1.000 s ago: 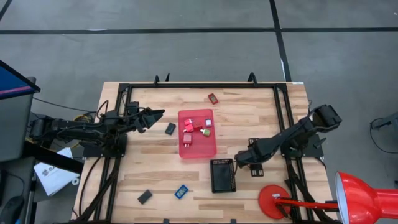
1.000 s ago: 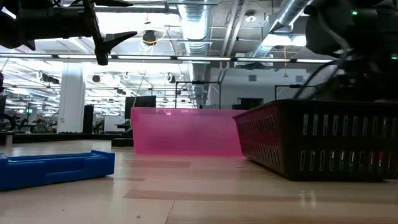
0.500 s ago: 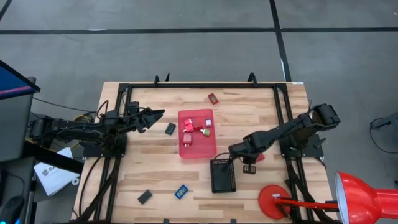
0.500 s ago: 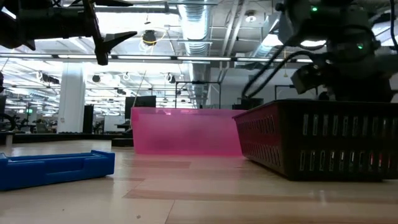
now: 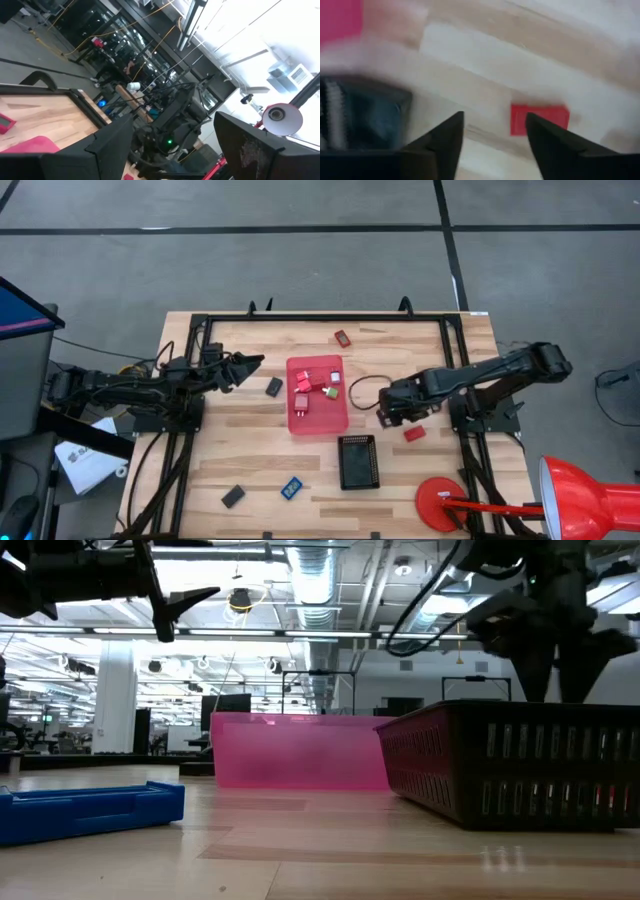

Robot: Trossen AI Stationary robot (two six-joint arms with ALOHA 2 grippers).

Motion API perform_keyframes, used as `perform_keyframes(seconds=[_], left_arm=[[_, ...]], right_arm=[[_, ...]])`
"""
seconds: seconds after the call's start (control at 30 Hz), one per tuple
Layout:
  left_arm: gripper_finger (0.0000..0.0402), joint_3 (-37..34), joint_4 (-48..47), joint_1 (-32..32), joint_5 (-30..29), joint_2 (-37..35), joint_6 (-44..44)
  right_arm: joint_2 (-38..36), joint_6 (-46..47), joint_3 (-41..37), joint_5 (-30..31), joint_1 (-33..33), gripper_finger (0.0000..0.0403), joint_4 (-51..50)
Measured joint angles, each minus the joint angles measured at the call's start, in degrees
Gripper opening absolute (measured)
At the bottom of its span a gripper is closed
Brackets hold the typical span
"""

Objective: Pick & Place Office items
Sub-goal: Put the bottom red digital timer into the black bin

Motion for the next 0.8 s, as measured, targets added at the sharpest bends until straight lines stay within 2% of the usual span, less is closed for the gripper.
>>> perform_keyframes(seconds=[0.17, 0.37, 0.63, 0.8], left_arm=[[0.0274, 0.0, 1.1, 0.0, 0.0, 0.0, 0.0], [0.0274, 0.0, 3.7, 0.0, 1.3, 0.0, -0.1], [0.0274, 0.0, 5.8, 0.0, 3.1, 0.0, -3.1], [0.0274, 0.0, 5.8, 0.0, 4.4, 0.0, -5.0]], right_arm=[[0.1, 24.1, 0.0, 0.4, 3.3, 0.0274, -3.7], [3.5, 46.0, 0.0, 0.7, 8.8, 0.0288, -4.8], [8.9, 57.1, -0.1, -3.3, 5.6, 0.0288, 0.3], [11.0, 58.8, -0.1, -5.0, 2.6, 0.0288, 1.3]])
